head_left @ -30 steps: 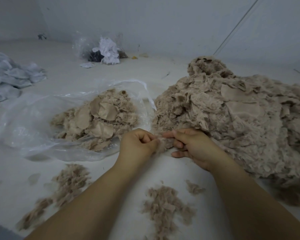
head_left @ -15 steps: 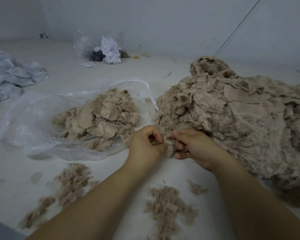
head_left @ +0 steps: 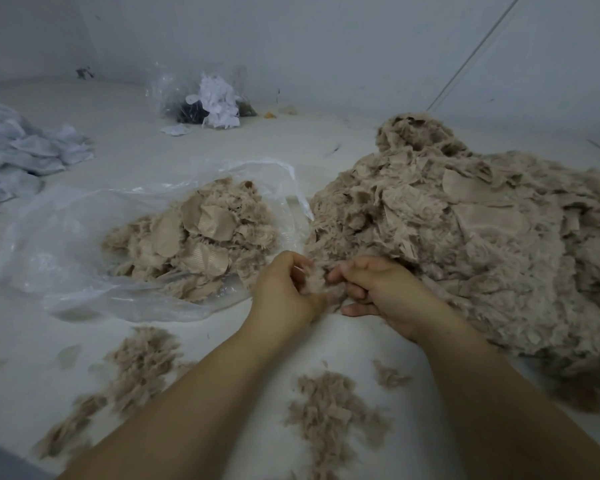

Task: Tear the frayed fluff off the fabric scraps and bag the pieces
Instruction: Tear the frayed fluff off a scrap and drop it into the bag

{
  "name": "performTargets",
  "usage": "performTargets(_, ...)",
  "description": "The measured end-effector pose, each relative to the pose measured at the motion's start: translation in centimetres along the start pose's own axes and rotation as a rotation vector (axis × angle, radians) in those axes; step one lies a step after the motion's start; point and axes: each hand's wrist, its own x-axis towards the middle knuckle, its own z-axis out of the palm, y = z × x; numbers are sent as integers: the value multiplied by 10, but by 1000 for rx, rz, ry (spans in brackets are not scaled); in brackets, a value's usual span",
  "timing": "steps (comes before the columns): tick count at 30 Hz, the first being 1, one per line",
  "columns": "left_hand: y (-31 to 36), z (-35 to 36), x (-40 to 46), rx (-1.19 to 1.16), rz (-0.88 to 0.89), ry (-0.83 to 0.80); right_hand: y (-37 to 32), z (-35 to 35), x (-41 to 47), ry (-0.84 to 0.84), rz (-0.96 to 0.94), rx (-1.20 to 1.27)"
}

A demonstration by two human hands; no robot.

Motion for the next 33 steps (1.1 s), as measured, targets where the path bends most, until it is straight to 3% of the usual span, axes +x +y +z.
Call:
performTargets(5,1,6,-2,-14,78,-73,0,1,0,-118,-16,-60)
performTargets(11,6,2,-2,-225,96,1,0,2,5,-17,41,-20)
performTargets(16,8,-3,-3,-321,75,56,1,0,4,-49,46,-16)
performTargets(22,3,-7,-1,-360,51,163,5,0,7,177,38,113)
performTargets(33,6,-15,4,-486,172,409,5,0,10,232,60,79)
